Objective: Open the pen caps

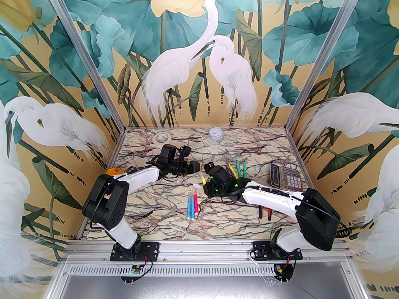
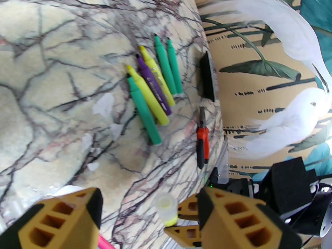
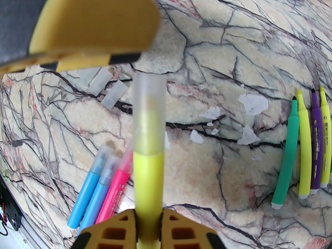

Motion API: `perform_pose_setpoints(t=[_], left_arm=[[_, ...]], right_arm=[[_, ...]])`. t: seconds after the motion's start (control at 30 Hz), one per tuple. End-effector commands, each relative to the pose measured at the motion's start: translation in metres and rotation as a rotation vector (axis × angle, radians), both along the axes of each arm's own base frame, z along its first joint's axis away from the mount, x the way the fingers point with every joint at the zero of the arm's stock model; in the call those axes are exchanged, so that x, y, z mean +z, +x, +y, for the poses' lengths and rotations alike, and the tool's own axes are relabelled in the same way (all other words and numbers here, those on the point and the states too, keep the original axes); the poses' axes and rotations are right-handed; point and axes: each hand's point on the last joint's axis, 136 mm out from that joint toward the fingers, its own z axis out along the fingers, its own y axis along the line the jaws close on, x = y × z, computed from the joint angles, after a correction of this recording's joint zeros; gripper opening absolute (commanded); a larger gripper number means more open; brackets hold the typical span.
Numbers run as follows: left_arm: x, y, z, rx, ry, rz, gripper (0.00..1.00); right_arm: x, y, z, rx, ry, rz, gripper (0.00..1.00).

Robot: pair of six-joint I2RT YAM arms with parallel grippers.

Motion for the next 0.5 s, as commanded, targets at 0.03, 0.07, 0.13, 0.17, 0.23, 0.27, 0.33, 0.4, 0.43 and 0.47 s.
perform_pose_setpoints(t=[0.03,0.07,0.13,0.17,0.23,0.27,0.33,0.4,0.43,0.47], left_arm=[[0.012,-0.003,-0.013,-0.060,-0.048,-0.018,0.61],[0.011,-0.004,-0.015,-0.065,-0.048,-0.014,0.59],[0.009,-0.005,-0.016,-0.072,-0.051,-0.007,0.55],[0.008,-0.006,-0.017,-0.077,-0.053,-0.003,0.54],[0.008,-0.008,-0.019,-0.085,-0.057,0.004,0.51],[0.008,-0.009,-0.020,-0.092,-0.059,0.004,0.50],[0.007,-0.010,-0.021,-0.099,-0.060,0.006,0.48],[0.008,-0.011,-0.023,-0.106,-0.062,0.009,0.46],[0.008,-0.012,-0.023,-0.109,-0.064,0.010,0.44],[0.007,-0.012,-0.023,-0.110,-0.062,0.011,0.43]], right_arm=[[0.021,0.010,0.010,0.019,0.047,-0.052,0.15],[0.022,0.010,0.011,0.020,0.049,-0.055,0.15],[0.024,0.012,0.011,0.019,0.048,-0.062,0.15],[0.025,0.013,0.010,0.015,0.047,-0.065,0.15],[0.027,0.013,0.011,0.019,0.049,-0.070,0.15],[0.027,0.014,0.011,0.019,0.047,-0.070,0.15],[0.028,0.014,0.012,0.019,0.049,-0.072,0.15],[0.029,0.015,0.012,0.018,0.051,-0.075,0.15],[0.029,0.015,0.012,0.018,0.051,-0.076,0.15],[0.029,0.015,0.012,0.018,0.049,-0.076,0.15]])
